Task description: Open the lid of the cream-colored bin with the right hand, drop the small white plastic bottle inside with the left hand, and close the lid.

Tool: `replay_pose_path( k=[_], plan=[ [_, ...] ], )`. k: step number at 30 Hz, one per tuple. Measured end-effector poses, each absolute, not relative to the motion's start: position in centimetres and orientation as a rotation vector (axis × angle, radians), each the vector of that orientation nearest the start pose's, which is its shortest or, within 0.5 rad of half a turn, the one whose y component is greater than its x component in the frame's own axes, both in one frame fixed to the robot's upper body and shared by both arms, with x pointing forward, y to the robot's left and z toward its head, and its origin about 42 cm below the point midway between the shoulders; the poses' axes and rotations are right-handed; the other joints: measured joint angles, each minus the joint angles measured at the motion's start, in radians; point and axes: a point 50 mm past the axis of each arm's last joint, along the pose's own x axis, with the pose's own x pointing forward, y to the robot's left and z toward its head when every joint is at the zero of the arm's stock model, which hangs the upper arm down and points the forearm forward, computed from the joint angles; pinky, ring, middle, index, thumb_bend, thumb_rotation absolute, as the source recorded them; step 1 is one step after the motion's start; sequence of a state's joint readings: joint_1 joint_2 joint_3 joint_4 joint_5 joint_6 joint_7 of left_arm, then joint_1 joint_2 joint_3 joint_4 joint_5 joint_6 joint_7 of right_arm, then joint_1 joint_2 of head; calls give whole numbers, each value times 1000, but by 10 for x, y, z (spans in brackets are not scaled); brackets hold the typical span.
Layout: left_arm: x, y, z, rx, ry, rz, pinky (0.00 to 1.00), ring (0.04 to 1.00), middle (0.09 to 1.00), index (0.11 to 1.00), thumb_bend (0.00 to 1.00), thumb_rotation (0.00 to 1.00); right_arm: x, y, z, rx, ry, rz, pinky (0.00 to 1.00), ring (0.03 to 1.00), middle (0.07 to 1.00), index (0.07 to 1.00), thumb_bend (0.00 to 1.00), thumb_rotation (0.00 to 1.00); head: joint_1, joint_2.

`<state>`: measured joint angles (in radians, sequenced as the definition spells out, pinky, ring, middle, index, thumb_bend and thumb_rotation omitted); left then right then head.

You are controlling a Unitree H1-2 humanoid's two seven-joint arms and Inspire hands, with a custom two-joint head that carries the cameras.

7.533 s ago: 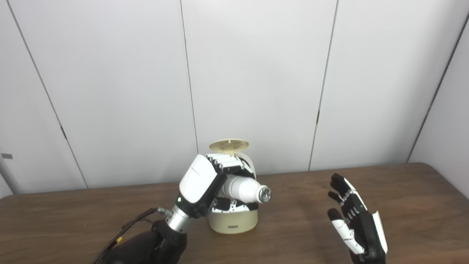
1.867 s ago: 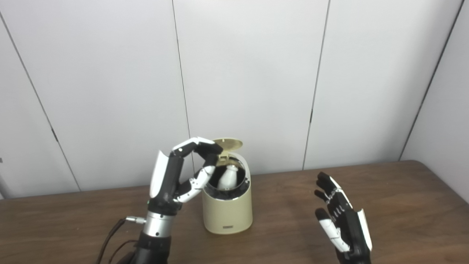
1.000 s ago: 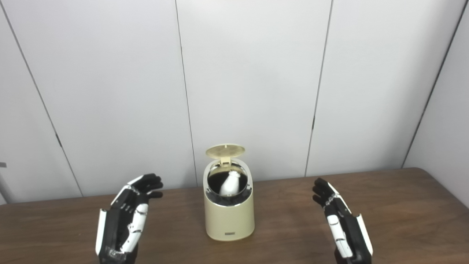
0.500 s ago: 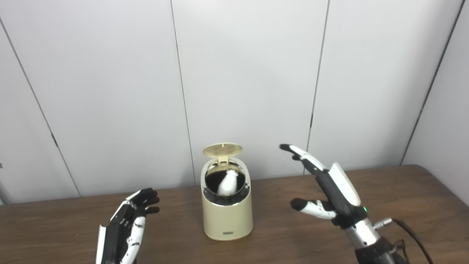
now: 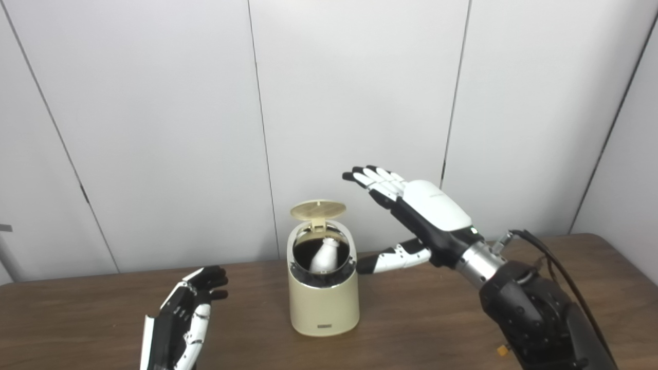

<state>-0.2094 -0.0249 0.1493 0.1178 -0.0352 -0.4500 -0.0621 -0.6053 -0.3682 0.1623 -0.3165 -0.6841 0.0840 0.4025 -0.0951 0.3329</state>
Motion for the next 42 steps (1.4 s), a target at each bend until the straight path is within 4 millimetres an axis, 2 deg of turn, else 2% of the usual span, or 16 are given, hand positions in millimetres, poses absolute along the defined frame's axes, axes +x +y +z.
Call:
replay_pose_path(
  k=[7,15,26,33,42],
  plan=[
    [340,220,155,-33,-533,49,664,731,739,719,244,550,393,-185,374,-1237,-651,299,994,1000,969,943,984,1000,9,2],
    [340,218,155,-31,-532,66,652,724,733,714,250,536,414,-173,371,-1344,-543,360,951,1000,954,920,996,947,18,3],
    [340,215,156,-34,-534,74,635,715,729,706,238,523,433,-162,369,-1438,-466,380,987,1000,945,913,978,990,23,3],
    [340,215,158,-30,-543,73,637,717,731,708,243,530,431,-162,371,-1439,-447,381,985,982,892,875,994,994,21,8],
    [340,215,158,-26,-543,70,648,724,733,709,243,520,406,-165,372,-1427,-543,356,941,873,777,754,993,983,17,14]
  ],
)
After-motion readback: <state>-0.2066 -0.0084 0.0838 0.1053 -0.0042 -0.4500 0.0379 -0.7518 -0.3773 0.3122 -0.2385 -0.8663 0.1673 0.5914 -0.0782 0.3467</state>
